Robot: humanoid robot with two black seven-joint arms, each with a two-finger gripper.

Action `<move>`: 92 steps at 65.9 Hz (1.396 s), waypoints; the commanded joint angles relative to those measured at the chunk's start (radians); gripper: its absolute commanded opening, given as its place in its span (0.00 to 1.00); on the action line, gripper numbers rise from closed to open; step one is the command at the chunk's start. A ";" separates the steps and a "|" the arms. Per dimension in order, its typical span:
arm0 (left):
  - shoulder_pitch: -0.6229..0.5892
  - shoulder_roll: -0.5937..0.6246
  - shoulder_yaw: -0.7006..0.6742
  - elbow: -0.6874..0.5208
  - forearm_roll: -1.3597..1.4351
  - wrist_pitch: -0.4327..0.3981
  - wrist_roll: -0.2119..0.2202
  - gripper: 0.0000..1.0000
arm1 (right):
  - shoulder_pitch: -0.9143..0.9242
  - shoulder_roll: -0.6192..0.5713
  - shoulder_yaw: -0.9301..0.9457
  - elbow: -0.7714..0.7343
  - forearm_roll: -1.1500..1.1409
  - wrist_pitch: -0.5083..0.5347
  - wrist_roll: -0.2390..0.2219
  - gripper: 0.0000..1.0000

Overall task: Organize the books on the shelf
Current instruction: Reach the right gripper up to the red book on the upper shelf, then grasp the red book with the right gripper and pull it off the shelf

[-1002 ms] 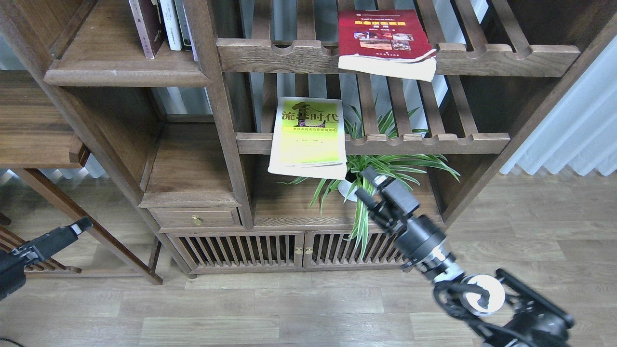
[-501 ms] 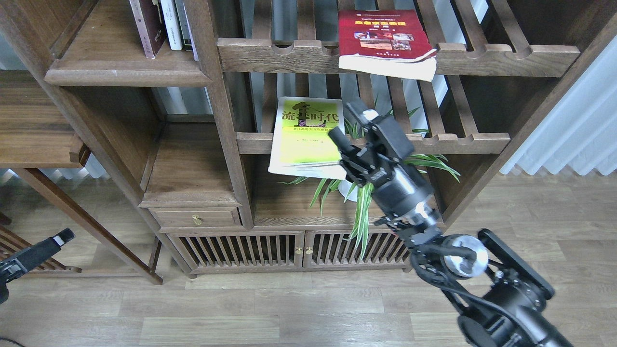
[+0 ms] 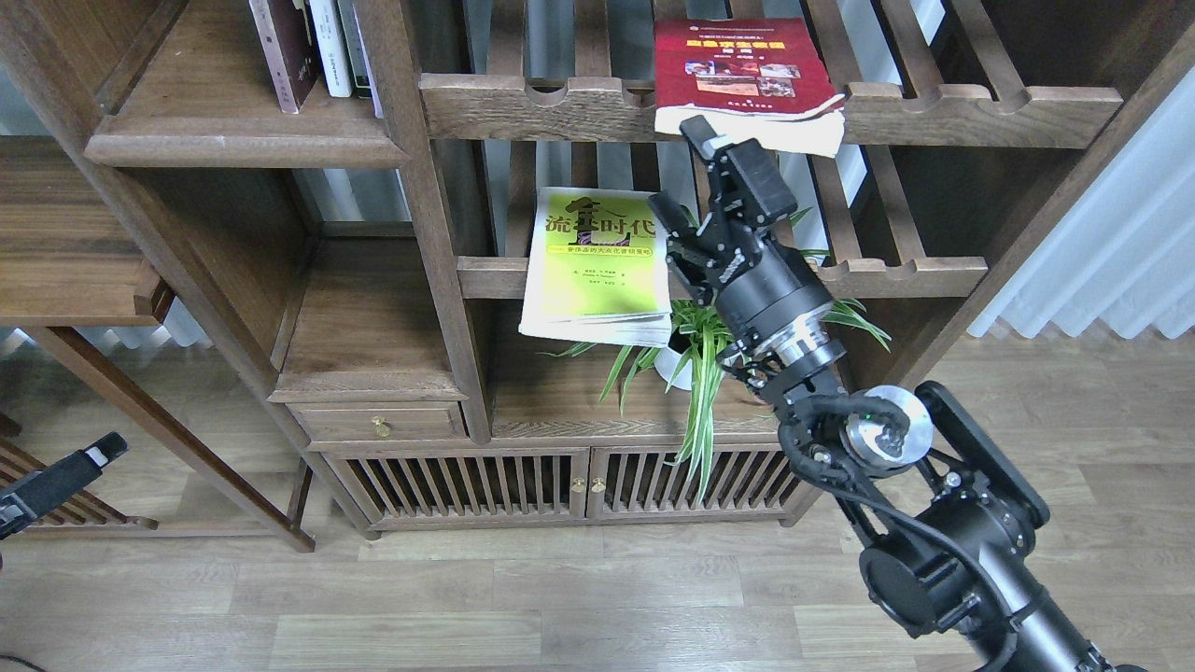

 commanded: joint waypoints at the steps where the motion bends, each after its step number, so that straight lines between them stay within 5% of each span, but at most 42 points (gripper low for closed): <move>1: -0.001 -0.001 -0.001 0.000 0.000 0.000 0.000 1.00 | 0.007 -0.002 0.021 0.000 -0.001 -0.003 0.000 1.00; 32: -0.001 -0.002 -0.001 0.000 0.000 0.000 0.000 1.00 | 0.068 -0.009 0.060 -0.017 -0.007 -0.076 0.002 0.99; 42: -0.001 -0.004 -0.001 0.000 0.000 0.000 0.000 1.00 | 0.068 -0.002 0.097 -0.026 -0.007 -0.100 0.005 0.82; 79: -0.001 -0.007 -0.001 0.000 -0.001 0.000 -0.001 1.00 | 0.079 -0.004 0.100 -0.031 -0.009 -0.123 0.007 0.44; 92: -0.001 -0.007 -0.002 0.000 -0.001 0.000 -0.001 1.00 | 0.076 0.001 0.136 -0.031 -0.009 -0.106 0.014 0.11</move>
